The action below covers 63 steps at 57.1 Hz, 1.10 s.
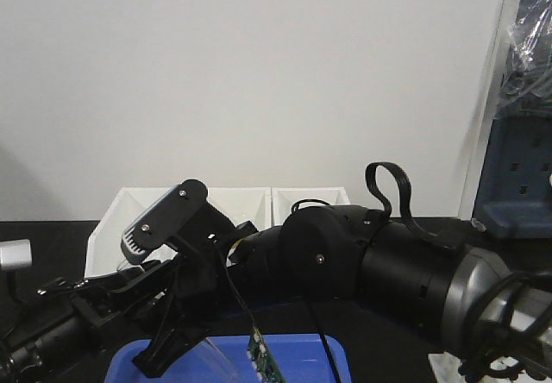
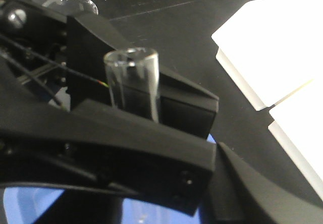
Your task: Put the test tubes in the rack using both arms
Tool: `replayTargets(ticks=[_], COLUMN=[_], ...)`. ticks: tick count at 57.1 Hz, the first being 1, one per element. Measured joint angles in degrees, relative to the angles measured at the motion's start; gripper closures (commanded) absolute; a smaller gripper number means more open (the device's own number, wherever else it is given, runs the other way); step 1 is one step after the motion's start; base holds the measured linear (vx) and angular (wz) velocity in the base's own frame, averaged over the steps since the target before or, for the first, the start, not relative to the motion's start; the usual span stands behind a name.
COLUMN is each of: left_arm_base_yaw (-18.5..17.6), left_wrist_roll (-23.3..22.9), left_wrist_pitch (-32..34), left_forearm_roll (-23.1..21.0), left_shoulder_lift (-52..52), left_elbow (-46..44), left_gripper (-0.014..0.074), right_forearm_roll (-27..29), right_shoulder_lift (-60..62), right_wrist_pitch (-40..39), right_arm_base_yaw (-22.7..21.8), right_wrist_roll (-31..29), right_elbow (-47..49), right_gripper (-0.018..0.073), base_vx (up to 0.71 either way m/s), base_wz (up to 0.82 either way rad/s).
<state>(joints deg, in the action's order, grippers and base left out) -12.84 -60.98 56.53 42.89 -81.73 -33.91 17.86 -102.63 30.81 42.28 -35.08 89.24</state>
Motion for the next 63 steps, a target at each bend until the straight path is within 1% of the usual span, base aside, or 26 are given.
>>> replayTargets(ticks=[8, 15, 24, 32, 36, 49, 53, 59, 63], left_arm_base_yaw=[0.0, 0.0, 0.0, 0.0, 0.0, 0.0, 0.0, 0.0, 0.0], left_wrist_roll=[0.0, 0.0, 0.0, 0.0, 0.0, 0.1, 0.1, 0.1, 0.1], left_wrist_pitch=[0.0, 0.0, 0.1, 0.4, 0.4, 1.6, 1.8, 1.8, 1.8], left_forearm_roll=[0.0, 0.0, 0.0, 0.0, -0.1, -0.5, -0.5, -1.0, -1.4], left_shoulder_lift=[0.0, 0.0, 0.0, 0.0, 0.0, -0.1, -0.2, -0.2, -0.2], left_elbow=[0.0, 0.0, 0.0, 0.0, 0.0, 0.0, 0.0, 0.0, 0.0], left_gripper=[0.0601, 0.0601, 0.0601, 0.0601, 0.0601, 0.0596, 0.0582, 0.0529, 0.0469], right_forearm_roll=[0.1, 0.2, 0.6, 1.5, 1.8, 2.4, 2.4, 2.5, 2.6], right_shoulder_lift=[0.0, 0.0, 0.0, 0.0, 0.0, 0.0, 0.0, 0.0, 0.0], right_wrist_pitch=[0.3, 0.6, 0.8, 0.7, 0.6, 0.4, 0.4, 0.3, 0.0], right_arm_base_yaw=[0.2, 0.4, 0.4, 0.4, 0.4, 0.4, 0.4, 0.4, 0.4], right_wrist_roll=[0.8, 2.4, 2.7, 2.7, 2.7, 2.7, 2.7, 2.7, 2.7], right_elbow=[0.0, 0.0, 0.0, 0.0, 0.0, 0.0, 0.0, 0.0, 0.0], right_gripper=[0.0335, 0.0379, 0.0439, 0.0519, 0.0575, 0.0572, 0.0571, 0.0571, 0.0571], base_vx=[0.00, 0.00, 0.00, 0.00, 0.00, 0.00, 0.00, 0.00, 0.00], base_wz=[0.00, 0.00, 0.00, 0.00, 0.00, 0.00, 0.00, 0.00, 0.00])
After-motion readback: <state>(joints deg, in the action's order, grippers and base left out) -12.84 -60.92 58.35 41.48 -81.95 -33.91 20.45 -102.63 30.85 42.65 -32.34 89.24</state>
